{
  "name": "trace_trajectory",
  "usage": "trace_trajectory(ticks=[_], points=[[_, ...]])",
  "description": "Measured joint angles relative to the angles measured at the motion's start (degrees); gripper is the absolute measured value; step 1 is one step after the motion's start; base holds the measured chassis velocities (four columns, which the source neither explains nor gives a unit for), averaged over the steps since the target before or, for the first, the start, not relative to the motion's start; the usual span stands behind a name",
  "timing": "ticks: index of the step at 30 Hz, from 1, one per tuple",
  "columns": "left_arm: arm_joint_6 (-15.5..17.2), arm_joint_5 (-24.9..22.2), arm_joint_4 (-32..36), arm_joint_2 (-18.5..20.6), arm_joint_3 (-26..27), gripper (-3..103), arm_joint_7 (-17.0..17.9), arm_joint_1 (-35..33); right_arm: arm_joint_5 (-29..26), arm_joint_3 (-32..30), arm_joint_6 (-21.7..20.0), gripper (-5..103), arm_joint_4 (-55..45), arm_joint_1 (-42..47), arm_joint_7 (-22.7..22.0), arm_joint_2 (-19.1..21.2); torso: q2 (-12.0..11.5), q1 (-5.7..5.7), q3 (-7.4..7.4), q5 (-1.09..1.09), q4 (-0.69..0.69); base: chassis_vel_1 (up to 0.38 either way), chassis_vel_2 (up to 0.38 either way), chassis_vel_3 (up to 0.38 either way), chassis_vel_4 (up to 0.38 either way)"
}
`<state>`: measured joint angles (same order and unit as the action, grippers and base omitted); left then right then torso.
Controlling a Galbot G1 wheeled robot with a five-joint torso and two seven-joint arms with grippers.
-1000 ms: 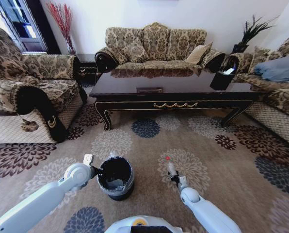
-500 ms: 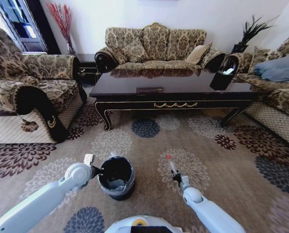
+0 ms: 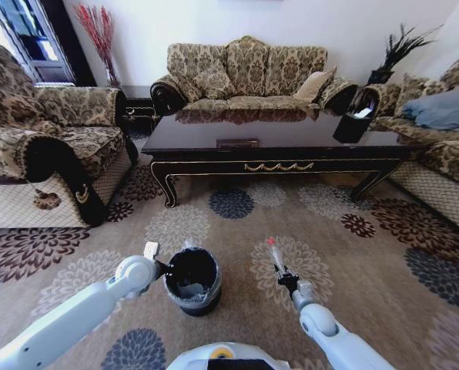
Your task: Move to the front of the table and pick up the trash from the floor, then place it into the trash bin.
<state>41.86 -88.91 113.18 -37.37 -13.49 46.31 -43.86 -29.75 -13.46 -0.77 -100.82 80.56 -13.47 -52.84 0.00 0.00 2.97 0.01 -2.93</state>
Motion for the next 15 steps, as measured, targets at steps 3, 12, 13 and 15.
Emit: trace_trajectory(ticks=[3,12,13,15], points=[[-0.2,-1.2,-1.3,-1.8,-5.0,2,0.6,5.3,1.1,-3.2,1.4,27,-7.1,4.6,0.5,0.7,0.0,0.00,0.00,0.00,-0.03,0.000,0.000,0.000,0.000],[-1.6,-2.5,-4.9,-7.9,-14.3,2,0.6,15.4,2.6,-11.4,5.5,27,-22.8,18.1,3.6,-1.0,0.0,0.00,0.00,-0.01,-0.03,0.000,0.000,0.000,0.000],[-1.6,-2.5,-4.9,-7.9,-14.3,2,0.6,15.4,2.6,-11.4,5.5,27,-22.8,18.1,3.6,-1.0,0.0,0.00,0.00,-0.01,-0.03,0.000,0.000,0.000,0.000],[-1.6,-3.4,-5.4,-9.7,-16.5,2,0.6,18.0,3.3,-12.2,6.4,27,-26.3,21.3,4.2,-1.7,0.0,0.00,0.00,-0.01,-0.04,0.000,0.000,0.000,0.000]])
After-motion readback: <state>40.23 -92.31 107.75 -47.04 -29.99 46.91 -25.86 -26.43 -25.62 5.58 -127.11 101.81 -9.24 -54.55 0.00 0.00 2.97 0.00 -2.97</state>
